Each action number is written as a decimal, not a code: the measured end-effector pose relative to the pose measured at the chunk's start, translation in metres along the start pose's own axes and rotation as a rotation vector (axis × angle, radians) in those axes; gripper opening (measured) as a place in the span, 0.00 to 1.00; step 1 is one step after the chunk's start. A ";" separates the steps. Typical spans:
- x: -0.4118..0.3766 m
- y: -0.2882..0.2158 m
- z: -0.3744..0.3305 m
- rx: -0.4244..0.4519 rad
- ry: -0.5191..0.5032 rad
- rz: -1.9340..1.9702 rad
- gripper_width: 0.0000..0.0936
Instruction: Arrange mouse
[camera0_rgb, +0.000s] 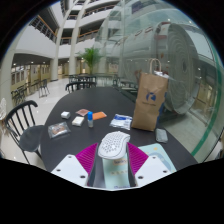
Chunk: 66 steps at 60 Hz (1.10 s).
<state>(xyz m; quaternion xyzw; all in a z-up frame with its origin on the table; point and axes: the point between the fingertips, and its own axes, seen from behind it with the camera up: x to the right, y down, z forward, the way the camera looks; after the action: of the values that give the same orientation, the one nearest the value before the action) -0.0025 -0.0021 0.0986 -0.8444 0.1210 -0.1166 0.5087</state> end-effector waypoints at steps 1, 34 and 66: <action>0.010 0.006 -0.002 0.001 0.007 0.005 0.50; 0.087 0.127 0.006 -0.220 0.072 0.253 0.79; 0.001 0.133 -0.133 -0.137 0.083 0.134 0.91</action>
<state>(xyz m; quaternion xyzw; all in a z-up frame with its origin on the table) -0.0556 -0.1737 0.0412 -0.8615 0.2060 -0.1086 0.4512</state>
